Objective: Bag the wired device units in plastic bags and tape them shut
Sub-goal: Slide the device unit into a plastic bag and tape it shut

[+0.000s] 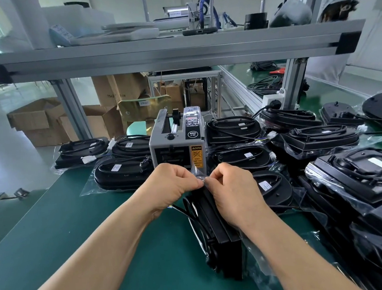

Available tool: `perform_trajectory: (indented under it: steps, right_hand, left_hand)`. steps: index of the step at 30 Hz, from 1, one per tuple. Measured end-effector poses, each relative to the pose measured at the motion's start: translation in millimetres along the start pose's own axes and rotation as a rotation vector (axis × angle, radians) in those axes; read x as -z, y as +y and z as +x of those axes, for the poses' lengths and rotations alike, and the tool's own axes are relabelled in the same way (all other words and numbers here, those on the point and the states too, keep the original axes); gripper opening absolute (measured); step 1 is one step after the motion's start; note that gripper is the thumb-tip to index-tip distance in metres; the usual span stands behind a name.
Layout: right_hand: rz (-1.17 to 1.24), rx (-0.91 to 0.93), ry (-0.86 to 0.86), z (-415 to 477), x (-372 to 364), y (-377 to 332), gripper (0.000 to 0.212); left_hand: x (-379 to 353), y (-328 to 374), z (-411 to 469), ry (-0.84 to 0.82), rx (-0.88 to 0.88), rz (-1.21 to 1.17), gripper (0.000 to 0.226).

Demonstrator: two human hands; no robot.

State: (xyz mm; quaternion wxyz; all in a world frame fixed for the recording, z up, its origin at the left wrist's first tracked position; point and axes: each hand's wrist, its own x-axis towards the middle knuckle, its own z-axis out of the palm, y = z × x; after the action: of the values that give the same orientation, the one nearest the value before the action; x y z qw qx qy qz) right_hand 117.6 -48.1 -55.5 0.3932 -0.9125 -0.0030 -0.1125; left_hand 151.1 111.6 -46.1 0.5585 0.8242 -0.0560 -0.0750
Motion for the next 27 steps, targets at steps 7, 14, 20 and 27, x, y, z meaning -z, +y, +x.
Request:
perform_trajectory:
  steps: [7,14,20,27]
  right_hand:
    - [-0.006,0.004,0.008,-0.1,-0.7,-0.5,0.018]
    - [-0.018,0.006,0.012,0.4,-1.3,-0.6,0.016]
    - [-0.022,-0.029,0.025,2.7,-1.4,0.7,0.022]
    - [-0.002,-0.042,0.030,2.2,-2.9,0.3,0.020]
  left_hand:
    - [-1.2,-1.7,-2.0,0.040,-0.089,0.071,0.029]
    - [-8.7,-11.5,-3.1,0.164,-0.036,0.029,0.026]
    - [-25.8,-18.3,-4.8,0.241,0.071,-0.213,0.026]
    - [-22.9,-14.1,-14.6,0.131,0.140,-0.255,0.039]
